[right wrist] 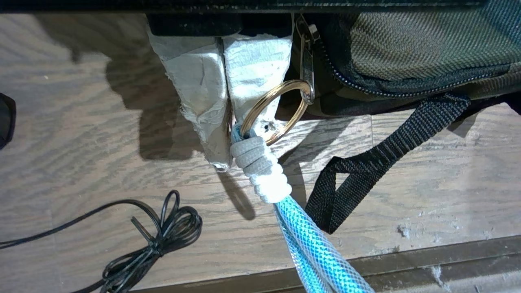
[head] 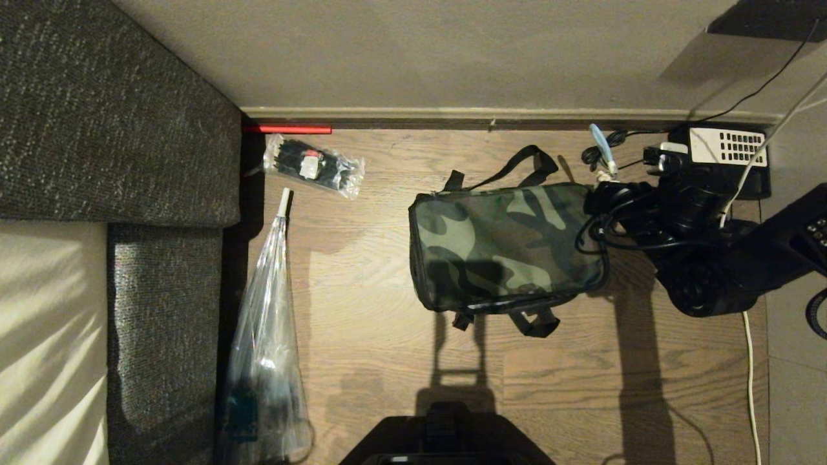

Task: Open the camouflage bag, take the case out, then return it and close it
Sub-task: Open the top of the storage box

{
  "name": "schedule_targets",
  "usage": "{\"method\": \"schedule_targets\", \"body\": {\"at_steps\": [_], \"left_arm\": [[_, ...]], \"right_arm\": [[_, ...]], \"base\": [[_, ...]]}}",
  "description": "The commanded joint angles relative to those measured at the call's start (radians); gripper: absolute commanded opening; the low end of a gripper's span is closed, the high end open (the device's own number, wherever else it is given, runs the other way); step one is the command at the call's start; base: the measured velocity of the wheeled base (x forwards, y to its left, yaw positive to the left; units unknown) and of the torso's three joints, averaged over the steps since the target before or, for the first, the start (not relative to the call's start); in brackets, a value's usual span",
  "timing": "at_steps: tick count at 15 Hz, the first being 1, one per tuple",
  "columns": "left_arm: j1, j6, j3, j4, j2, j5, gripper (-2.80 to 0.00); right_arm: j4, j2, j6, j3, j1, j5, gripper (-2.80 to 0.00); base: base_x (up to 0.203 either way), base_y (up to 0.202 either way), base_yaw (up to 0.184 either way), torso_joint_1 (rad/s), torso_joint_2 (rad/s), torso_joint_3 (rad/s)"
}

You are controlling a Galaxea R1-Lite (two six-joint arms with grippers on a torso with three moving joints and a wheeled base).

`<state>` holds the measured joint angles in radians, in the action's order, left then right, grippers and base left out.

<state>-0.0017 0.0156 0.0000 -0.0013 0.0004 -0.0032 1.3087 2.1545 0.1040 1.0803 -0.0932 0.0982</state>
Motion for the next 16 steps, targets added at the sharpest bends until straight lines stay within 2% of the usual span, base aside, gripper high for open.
{"method": "schedule_targets", "body": {"at_steps": [1, 16], "left_arm": [[0.0, 0.0, 0.0, 0.0, 0.0, 0.001, -2.8], [0.0, 0.0, 0.0, 0.0, 0.0, 0.0, -2.8]], "right_arm": [[0.008, 0.007, 0.0, 0.022, 0.001, -0.003, -2.8], [0.014, 0.01, -0.005, 0.048, -0.002, -0.014, -2.8]], "base": [[0.0, 0.0, 0.0, 0.0, 0.0, 0.0], [0.0, 0.0, 0.0, 0.0, 0.0, 0.0]]}}
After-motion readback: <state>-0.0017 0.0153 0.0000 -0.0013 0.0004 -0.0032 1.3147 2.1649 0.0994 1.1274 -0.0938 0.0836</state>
